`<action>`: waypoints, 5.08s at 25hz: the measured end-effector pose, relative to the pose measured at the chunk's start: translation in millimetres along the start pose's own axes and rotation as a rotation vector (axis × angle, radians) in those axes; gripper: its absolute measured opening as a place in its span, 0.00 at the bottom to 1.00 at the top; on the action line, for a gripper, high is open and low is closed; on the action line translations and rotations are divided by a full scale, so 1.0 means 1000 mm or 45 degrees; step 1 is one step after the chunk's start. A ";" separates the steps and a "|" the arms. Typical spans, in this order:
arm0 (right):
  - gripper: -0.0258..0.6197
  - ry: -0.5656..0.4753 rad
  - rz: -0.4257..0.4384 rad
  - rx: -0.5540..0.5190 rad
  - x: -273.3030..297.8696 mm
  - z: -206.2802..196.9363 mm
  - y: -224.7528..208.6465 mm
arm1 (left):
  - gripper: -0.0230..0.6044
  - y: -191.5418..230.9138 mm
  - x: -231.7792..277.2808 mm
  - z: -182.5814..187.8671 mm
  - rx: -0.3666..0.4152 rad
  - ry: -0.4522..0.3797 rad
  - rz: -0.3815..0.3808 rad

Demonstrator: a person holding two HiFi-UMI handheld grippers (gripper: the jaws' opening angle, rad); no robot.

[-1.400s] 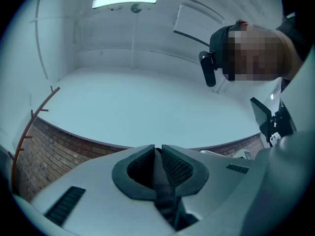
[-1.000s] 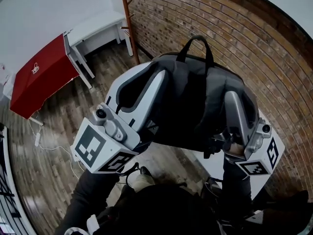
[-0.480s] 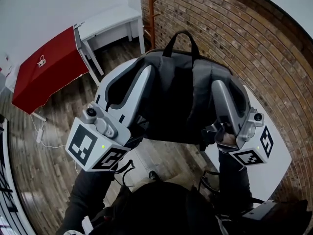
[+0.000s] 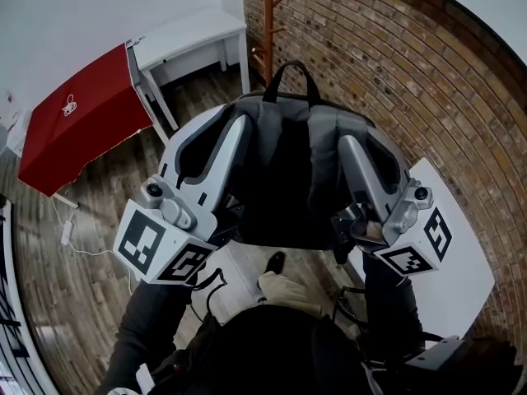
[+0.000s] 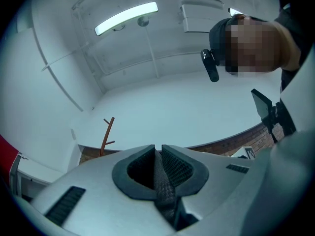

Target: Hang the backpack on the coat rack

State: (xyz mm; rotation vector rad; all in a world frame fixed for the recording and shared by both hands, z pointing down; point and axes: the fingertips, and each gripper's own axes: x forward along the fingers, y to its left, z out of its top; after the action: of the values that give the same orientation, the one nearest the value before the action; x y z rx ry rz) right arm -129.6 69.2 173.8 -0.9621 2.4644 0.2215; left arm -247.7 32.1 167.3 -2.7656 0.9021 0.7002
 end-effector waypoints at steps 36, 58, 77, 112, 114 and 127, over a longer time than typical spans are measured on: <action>0.11 -0.015 -0.054 -0.069 0.135 -0.064 -0.207 | 0.12 0.193 0.164 -0.083 -0.064 -0.020 -0.048; 0.11 -0.070 -0.137 -0.177 0.223 -0.093 -0.329 | 0.12 0.311 0.270 -0.122 -0.099 -0.062 -0.192; 0.11 -0.154 -0.174 -0.198 0.290 -0.111 -0.401 | 0.12 0.387 0.332 -0.131 -0.075 -0.072 -0.265; 0.11 -0.297 0.135 -0.111 0.325 0.007 -0.593 | 0.12 0.364 0.518 -0.095 -0.029 -0.053 -0.077; 0.11 -0.303 0.142 -0.118 0.327 0.016 -0.593 | 0.12 0.363 0.523 -0.088 -0.031 -0.063 -0.071; 0.11 -0.271 0.309 -0.033 0.372 0.047 -0.621 | 0.12 0.368 0.543 -0.054 0.044 -0.175 0.079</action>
State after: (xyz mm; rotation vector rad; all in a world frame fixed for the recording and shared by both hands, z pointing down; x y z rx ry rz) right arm 69.6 -596.5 -35.5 -0.6118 2.3799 0.4150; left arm -58.5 -562.0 -42.4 -2.6321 0.9653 0.8645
